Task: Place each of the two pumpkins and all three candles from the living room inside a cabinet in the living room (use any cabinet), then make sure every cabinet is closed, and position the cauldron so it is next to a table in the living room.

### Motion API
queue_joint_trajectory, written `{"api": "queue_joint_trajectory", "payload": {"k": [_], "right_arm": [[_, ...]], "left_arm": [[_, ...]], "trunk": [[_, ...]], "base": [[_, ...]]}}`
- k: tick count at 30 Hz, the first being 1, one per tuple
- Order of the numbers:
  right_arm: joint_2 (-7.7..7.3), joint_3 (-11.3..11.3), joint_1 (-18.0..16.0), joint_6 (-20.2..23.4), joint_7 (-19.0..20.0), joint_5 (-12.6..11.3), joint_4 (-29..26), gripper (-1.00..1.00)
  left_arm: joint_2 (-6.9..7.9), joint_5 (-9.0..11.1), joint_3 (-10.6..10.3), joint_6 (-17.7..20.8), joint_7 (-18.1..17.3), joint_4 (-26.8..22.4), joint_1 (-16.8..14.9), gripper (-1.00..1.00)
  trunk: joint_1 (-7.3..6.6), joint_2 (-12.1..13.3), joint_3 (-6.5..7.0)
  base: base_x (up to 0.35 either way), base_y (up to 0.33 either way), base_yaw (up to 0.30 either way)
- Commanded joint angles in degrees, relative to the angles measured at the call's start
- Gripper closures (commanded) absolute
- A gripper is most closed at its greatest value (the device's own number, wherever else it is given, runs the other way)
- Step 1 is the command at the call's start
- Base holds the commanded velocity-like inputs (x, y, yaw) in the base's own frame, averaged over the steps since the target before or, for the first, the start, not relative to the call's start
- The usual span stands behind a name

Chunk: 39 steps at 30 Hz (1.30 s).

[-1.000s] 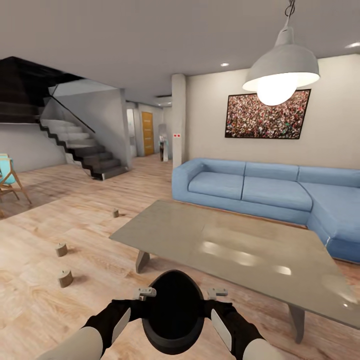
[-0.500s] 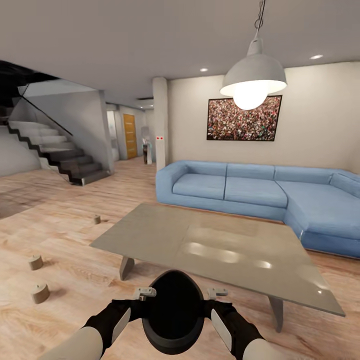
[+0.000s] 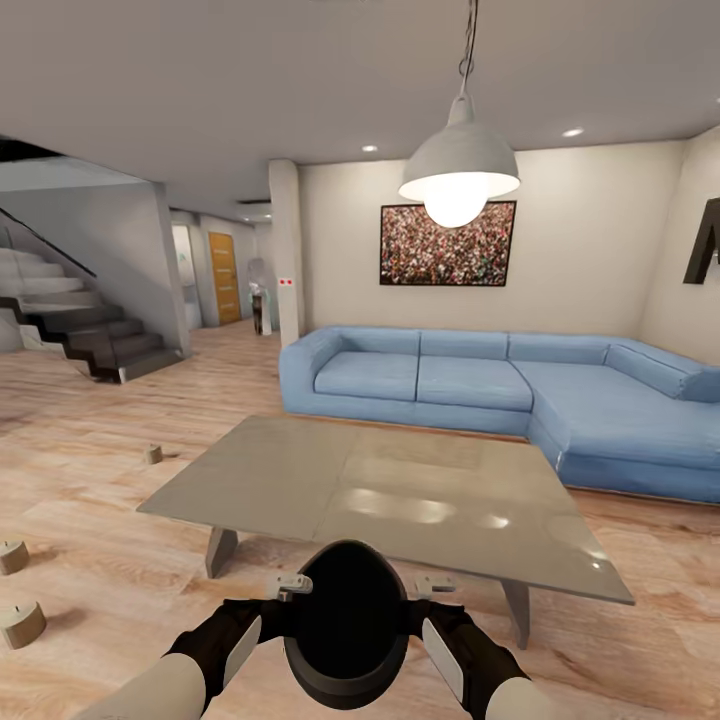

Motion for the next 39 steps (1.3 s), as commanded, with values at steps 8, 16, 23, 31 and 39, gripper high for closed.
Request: {"api": "queue_joint_trajectory", "payload": {"k": [8,16,23,31,39], "right_arm": [[0.00,1.0,-0.1,-2.8,-0.2,-1.5,-1.3,1.00],[0.00,1.0,-0.1,-2.8,-0.2,-1.5,-1.3,1.00],[0.00,1.0,-0.1,-2.8,0.1,-1.5,-1.3,1.00],[0.00,1.1,0.0,-2.6,0.1,-1.5,-1.3,1.00],[0.00,1.1,-0.1,-2.4,0.1,-1.5,-1.3,1.00]], "left_arm": [[0.04,-0.1,-0.1,0.4,-0.2,0.0,0.0,1.00],[0.04,-0.1,-0.1,0.4,-0.2,0.0,0.0,1.00],[0.04,-0.1,-0.1,0.4,-0.2,0.0,0.0,1.00],[0.04,-0.1,-0.1,0.4,-0.2,0.0,0.0,1.00],[0.04,-0.1,0.0,0.3,-0.2,0.0,0.0,1.00]], "trunk": [[-0.01,0.0,0.42],[-0.01,0.0,0.75],[-0.01,0.0,0.75],[-0.01,0.0,0.54],[-0.01,0.0,0.32]], "base": [[0.000,-0.061,-0.207],[0.000,-0.224,-0.129],[0.000,-0.269,-0.009],[0.000,-0.220,0.000],[0.000,-0.018,0.000]]}}
